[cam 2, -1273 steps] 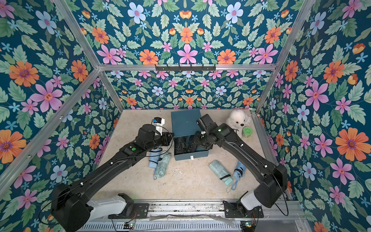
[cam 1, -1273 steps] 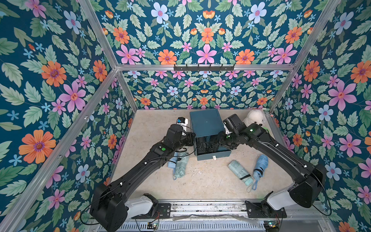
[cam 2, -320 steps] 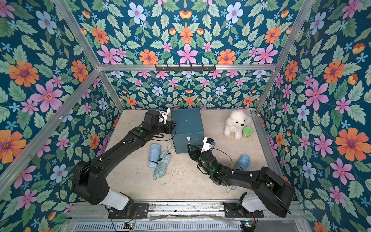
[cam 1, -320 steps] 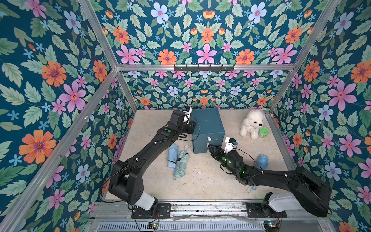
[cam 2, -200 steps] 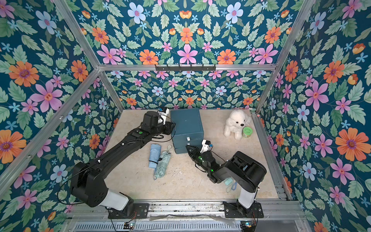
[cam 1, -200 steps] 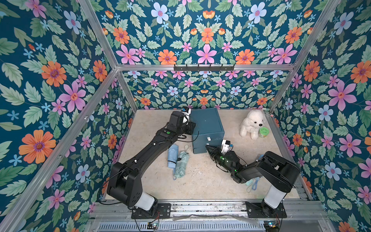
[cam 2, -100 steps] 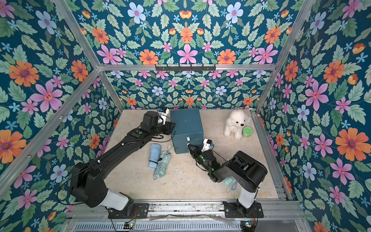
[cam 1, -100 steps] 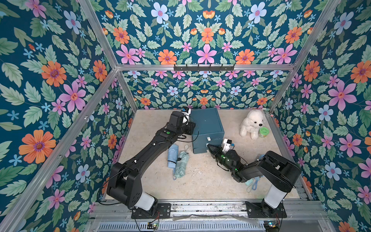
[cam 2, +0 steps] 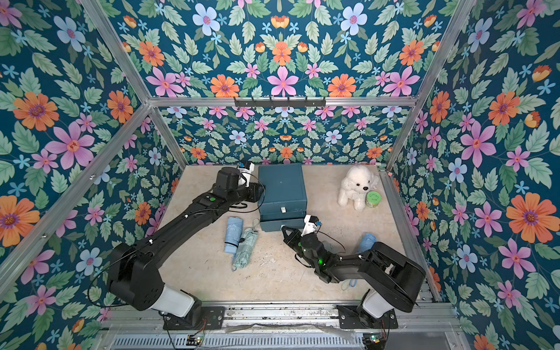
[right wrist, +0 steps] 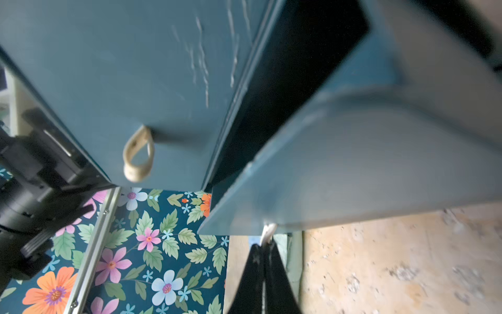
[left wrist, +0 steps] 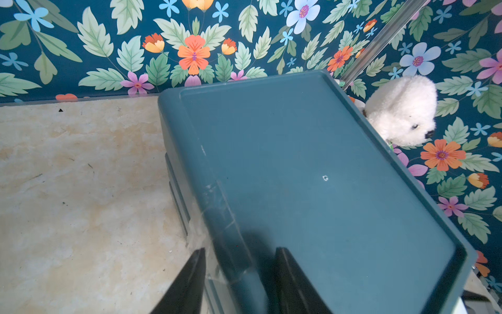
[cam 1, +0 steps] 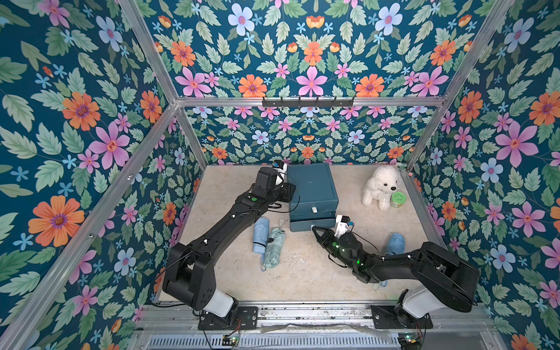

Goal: Place the umbrella in the drawer by color
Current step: Open the drawer in the storage box.

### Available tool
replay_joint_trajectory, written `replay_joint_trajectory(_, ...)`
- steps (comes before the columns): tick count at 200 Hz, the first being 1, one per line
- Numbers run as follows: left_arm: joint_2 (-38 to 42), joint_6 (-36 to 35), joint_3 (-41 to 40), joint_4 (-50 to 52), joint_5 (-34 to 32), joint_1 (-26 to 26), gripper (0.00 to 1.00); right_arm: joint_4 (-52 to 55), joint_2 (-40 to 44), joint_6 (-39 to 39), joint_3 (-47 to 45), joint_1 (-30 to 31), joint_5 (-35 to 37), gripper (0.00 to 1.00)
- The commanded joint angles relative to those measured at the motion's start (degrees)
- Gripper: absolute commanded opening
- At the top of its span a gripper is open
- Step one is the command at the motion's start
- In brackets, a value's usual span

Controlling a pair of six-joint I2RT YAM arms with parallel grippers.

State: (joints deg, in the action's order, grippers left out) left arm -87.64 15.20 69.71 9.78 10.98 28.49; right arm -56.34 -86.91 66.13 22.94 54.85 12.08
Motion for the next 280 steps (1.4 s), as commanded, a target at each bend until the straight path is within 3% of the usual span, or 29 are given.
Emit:
replay_joint_trajectory(1, -1.46, 0.65, -0.94, 12.64, -0.59, 0.12, 0.46, 3.01, 2.20, -0.04, -2.39, 2.26, 3.10, 0.00)
replay_joint_trajectory(112, -1.75, 2.33, -1.34, 11.96, -0.70, 0.03, 0.45, 23.90, 14.22, 4.62, -3.70, 18.06, 19.26, 0.00)
replay_joint_trajectory(188, -1.66, 1.85, -1.35, 12.03, -0.62, -0.01, 0.45, 30.95, 14.26, 6.37, -1.87, 23.48, 22.86, 0.00)
replay_joint_trajectory(244, -1.70, 1.76, -1.16, 12.00, -0.17, -0.02, 0.45, 32.92, 15.61, 9.23, -3.22, 24.78, 23.57, 0.00)
replay_joint_trajectory(280, -1.71, 1.67, -0.99, 12.05, -0.34, -0.01, 0.45, 34.41, 14.03, 7.13, -1.08, 24.84, 22.34, 0.01)
